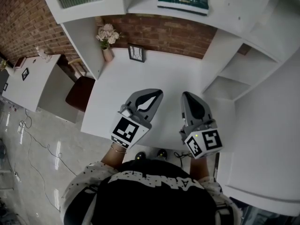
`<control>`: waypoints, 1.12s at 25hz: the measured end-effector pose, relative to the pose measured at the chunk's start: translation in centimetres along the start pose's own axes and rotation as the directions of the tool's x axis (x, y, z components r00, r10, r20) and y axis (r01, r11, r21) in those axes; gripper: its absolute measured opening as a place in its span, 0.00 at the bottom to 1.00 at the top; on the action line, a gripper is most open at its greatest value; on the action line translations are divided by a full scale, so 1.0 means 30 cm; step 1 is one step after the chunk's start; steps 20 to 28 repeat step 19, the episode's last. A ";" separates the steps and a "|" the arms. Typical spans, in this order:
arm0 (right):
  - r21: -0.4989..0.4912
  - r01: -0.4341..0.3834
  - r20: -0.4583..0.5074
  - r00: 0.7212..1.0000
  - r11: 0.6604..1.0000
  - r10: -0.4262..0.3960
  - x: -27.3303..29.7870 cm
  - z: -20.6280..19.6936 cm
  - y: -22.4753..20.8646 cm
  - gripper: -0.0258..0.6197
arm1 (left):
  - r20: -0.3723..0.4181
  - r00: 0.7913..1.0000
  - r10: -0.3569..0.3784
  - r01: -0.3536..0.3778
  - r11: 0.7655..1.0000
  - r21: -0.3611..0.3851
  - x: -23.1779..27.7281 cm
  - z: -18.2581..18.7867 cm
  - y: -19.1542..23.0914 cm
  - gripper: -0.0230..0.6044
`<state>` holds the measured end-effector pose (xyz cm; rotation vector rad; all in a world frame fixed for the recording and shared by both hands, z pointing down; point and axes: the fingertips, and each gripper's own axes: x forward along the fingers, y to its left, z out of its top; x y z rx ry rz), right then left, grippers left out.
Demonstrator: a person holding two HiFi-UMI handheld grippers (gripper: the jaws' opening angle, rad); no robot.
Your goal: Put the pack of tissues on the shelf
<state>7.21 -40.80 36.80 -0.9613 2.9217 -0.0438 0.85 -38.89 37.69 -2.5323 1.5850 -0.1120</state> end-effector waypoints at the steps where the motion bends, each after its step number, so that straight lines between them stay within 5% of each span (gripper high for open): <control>1: 0.001 0.001 0.000 1.000 1.000 -0.001 0.001 0.001 -0.001 0.09 | 0.001 1.000 0.001 -0.001 1.000 -0.002 -0.001 0.002 0.001 0.09; 28: 0.010 0.009 -0.003 1.000 1.000 -0.009 -0.006 -0.003 -0.011 0.09 | -0.005 1.000 0.019 -0.019 0.999 -0.029 -0.013 0.003 0.012 0.09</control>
